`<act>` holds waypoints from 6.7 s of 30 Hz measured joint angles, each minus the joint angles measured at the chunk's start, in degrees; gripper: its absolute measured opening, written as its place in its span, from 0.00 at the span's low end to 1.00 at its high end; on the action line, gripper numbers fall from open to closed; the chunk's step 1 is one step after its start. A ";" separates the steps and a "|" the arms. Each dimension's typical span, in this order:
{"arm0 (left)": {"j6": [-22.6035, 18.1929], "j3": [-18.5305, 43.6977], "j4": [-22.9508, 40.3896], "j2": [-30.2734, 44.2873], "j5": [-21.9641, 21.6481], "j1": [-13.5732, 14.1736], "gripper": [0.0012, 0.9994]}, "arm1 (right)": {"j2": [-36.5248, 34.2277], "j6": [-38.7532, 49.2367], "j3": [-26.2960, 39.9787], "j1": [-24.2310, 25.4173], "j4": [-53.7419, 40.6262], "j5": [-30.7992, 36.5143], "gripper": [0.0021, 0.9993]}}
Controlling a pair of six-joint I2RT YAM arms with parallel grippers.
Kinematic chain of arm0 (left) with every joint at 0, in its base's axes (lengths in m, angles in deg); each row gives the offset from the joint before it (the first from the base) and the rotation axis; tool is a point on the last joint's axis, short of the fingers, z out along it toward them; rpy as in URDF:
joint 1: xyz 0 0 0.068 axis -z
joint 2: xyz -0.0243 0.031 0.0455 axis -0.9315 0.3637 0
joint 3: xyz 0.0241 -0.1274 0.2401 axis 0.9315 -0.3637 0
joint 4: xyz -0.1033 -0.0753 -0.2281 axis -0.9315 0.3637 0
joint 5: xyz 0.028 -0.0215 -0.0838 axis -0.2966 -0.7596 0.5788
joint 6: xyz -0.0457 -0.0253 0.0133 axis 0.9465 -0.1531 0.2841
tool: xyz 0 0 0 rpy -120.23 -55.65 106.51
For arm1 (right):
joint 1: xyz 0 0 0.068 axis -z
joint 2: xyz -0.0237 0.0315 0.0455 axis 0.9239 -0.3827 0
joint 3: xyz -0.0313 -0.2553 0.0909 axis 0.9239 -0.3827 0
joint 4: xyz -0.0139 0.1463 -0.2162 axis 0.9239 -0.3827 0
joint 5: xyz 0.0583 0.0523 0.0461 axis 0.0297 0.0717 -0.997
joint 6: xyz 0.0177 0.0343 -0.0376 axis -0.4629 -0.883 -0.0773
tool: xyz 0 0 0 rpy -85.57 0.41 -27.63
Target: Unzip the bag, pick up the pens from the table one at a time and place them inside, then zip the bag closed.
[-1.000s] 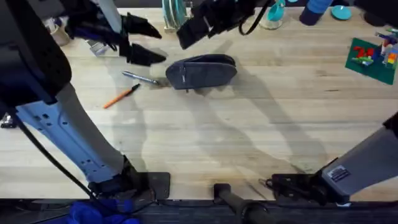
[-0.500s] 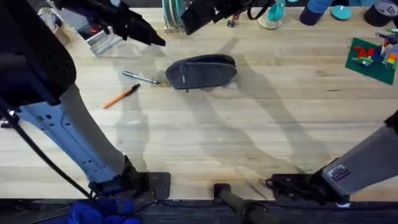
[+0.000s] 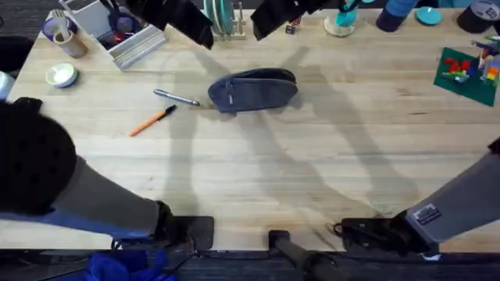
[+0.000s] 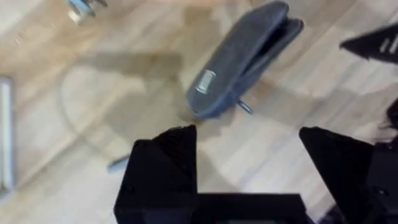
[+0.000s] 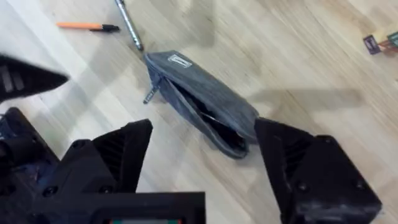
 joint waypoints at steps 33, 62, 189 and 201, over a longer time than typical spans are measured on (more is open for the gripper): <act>23.94 -29.28 -11.63 -29.06 -15.65 14.28 1.00 | 3.84 16.98 0.95 3.68 -11.24 1.32 0.84; 24.33 -30.05 -10.00 -30.51 -15.71 12.69 1.00 | 3.60 46.97 1.04 5.09 -18.93 3.21 0.03; 24.07 -30.08 -13.25 -30.49 -16.36 12.69 1.00 | -8.45 40.32 1.34 6.94 -11.91 -13.92 1.00; 24.07 -30.08 -13.25 -30.51 -17.78 12.69 1.00 | -1.67 33.72 1.34 13.22 -13.49 -13.90 1.00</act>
